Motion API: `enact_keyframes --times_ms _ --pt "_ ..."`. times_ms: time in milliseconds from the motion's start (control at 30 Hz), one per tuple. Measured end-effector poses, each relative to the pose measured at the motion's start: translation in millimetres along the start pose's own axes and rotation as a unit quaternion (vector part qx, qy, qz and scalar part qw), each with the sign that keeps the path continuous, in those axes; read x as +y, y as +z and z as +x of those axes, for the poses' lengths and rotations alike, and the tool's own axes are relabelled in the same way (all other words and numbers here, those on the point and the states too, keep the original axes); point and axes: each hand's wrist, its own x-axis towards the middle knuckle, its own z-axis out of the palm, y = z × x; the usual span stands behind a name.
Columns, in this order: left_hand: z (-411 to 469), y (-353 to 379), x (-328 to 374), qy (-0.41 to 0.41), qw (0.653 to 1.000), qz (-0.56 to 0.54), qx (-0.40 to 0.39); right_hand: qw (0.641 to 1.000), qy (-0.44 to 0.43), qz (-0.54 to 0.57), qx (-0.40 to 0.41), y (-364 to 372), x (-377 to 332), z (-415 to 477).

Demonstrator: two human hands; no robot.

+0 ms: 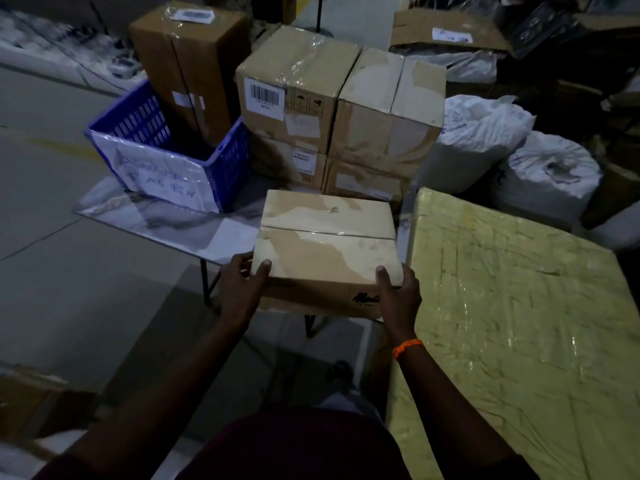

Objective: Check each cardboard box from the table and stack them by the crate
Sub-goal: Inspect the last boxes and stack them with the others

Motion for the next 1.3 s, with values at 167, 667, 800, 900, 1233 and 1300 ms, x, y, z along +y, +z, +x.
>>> enact_keyframes --times_ms 167,667,800,900,1233,1300 --pt "-5.5 6.1 -15.5 0.011 1.000 -0.009 0.007 1.000 -0.005 -0.030 -0.008 1.9 13.9 -3.5" --pt "73.2 62.1 32.9 0.196 0.846 0.475 -0.142 0.861 -0.249 -0.393 -0.205 67.9 -30.3 59.3" --pt "84.2 60.7 33.9 0.186 0.826 0.506 -0.165 0.850 -0.259 -0.406 -0.214 67.2 -27.7 67.0" --pt "86.4 59.1 35.8 0.185 0.821 0.508 -0.184 0.836 -0.274 -0.417 -0.228 63.1 -27.0 68.9" --pt "66.7 45.7 14.5 0.207 0.803 0.524 -0.195 0.799 -0.292 -0.466 -0.241 38.8 -3.0 57.8" --pt "61.3 39.2 7.0 0.214 0.799 0.530 -0.186 0.793 -0.281 -0.476 -0.255 32.3 0.7 54.3"
